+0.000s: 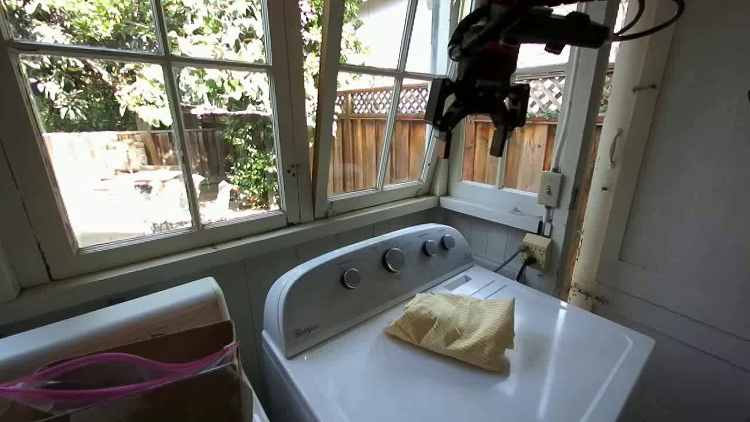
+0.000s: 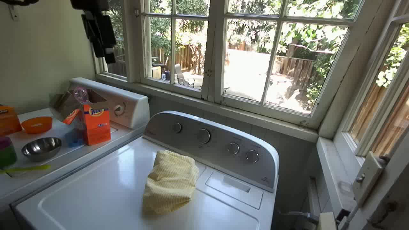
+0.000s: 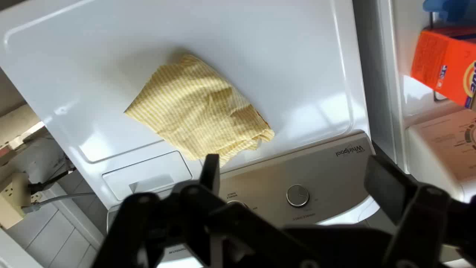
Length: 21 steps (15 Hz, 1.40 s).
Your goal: Unfold the yellow towel.
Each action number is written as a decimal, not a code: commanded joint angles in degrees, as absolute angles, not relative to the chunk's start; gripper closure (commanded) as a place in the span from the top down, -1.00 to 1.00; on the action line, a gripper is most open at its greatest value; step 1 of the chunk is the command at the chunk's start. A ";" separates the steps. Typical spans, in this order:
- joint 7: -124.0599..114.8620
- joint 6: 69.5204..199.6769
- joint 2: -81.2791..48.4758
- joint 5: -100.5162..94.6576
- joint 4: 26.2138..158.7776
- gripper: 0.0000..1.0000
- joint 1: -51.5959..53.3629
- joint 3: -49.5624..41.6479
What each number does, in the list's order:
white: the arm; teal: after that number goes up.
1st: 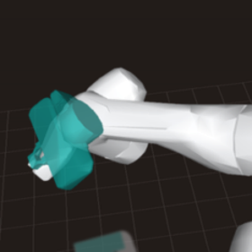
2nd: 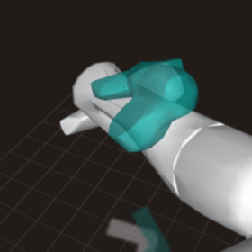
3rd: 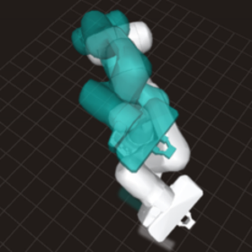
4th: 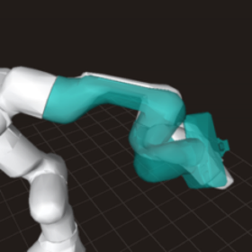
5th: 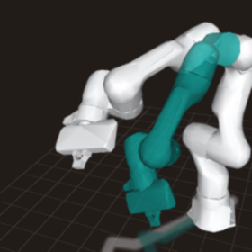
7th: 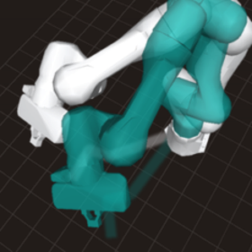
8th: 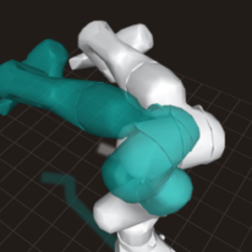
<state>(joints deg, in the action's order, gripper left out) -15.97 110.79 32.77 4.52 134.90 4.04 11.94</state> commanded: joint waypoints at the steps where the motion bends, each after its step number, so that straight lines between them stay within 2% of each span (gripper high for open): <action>1: -16.16 110.71 32.69 4.27 134.81 1.00 4.49 11.56; 15: -15.96 111.19 32.33 4.42 134.82 1.00 4.43 11.35; 21: -4.32 116.80 25.87 11.29 135.53 1.00 5.77 4.16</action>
<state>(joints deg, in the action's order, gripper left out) -10.84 113.60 29.75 7.07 135.24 4.28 8.25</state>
